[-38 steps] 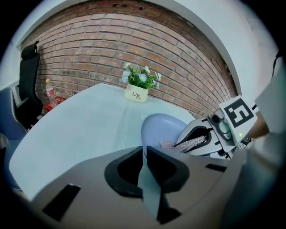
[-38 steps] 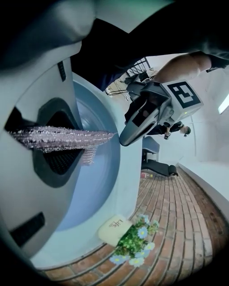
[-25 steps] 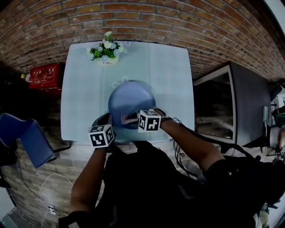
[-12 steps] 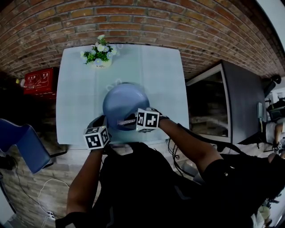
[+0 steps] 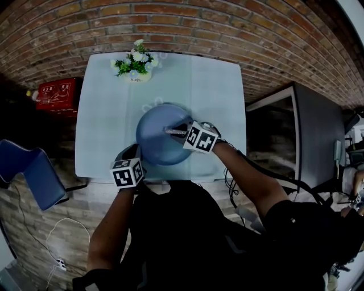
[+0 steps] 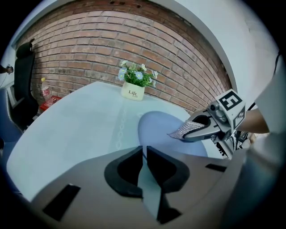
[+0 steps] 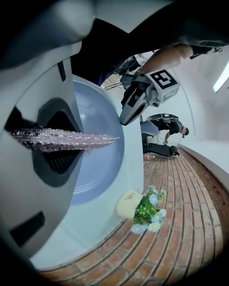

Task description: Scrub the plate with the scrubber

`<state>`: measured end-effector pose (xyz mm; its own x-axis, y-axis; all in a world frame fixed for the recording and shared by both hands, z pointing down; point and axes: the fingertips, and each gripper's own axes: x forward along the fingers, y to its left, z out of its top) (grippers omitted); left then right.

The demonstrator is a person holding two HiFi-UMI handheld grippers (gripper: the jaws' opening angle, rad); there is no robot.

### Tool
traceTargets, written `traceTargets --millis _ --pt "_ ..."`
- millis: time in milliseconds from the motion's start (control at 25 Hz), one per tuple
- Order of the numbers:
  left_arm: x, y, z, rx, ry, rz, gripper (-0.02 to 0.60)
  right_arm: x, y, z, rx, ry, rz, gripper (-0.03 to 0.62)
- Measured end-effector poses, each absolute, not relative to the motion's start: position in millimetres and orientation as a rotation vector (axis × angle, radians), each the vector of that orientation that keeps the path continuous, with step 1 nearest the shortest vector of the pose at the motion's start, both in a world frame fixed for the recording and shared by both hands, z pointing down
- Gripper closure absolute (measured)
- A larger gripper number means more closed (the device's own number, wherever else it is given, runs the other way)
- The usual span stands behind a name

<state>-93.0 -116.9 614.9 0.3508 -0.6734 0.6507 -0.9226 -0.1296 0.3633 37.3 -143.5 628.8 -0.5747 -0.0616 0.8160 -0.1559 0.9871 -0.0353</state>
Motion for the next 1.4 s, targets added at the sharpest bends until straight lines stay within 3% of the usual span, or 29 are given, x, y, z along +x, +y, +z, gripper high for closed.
traceTargets --millis 880,1400 --pt "-92.5 -118.9 617.5 1.922 -1.346 0.505 0.541 19.8 -52.5 642.5 -0.053 -2.037 0.436 0.531" --pt "-90.8 -120.5 617.1 1.979 -1.225 0.46 0.541 -31.2 -44.7 634.0 0.131 -2.097 0.879 0.531"
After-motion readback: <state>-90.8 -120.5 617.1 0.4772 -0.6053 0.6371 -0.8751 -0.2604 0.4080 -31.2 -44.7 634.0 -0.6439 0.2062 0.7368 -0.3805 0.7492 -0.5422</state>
